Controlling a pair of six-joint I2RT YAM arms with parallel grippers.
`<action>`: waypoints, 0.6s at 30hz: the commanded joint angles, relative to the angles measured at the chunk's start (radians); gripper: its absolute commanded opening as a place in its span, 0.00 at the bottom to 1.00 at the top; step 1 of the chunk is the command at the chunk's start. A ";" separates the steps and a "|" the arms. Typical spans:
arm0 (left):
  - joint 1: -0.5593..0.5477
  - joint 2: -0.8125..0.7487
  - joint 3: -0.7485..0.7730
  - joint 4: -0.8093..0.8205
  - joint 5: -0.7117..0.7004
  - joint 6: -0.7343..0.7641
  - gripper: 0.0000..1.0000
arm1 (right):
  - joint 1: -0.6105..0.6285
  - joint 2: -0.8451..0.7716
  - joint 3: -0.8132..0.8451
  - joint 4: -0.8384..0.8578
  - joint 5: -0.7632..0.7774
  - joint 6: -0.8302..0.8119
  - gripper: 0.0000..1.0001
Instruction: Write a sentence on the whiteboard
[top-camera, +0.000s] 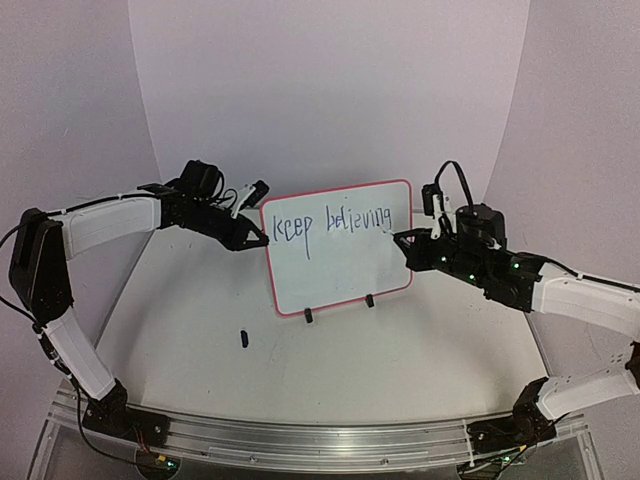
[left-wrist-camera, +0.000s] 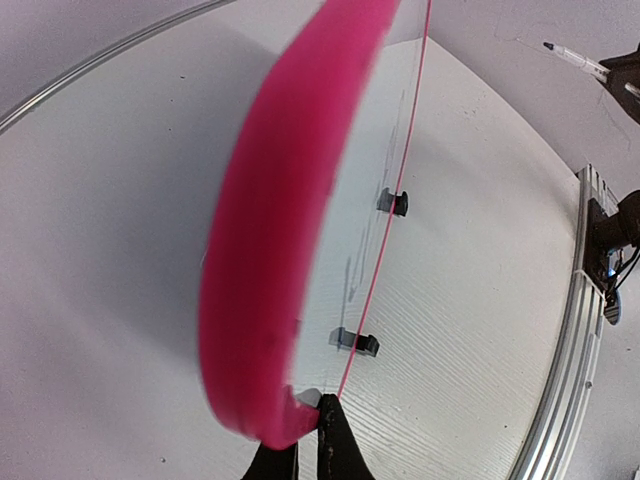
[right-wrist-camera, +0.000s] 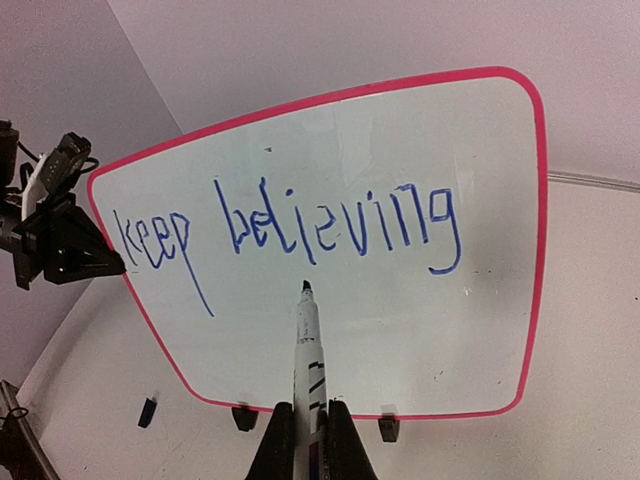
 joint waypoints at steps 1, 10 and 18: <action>-0.030 0.045 -0.015 -0.113 -0.075 0.055 0.00 | 0.056 0.028 0.058 -0.001 0.025 -0.013 0.00; -0.037 0.044 -0.016 -0.112 -0.075 0.051 0.00 | 0.166 0.106 0.113 -0.006 0.089 -0.040 0.00; -0.045 0.039 -0.018 -0.109 -0.083 0.044 0.00 | 0.218 0.164 0.121 0.034 0.083 -0.029 0.00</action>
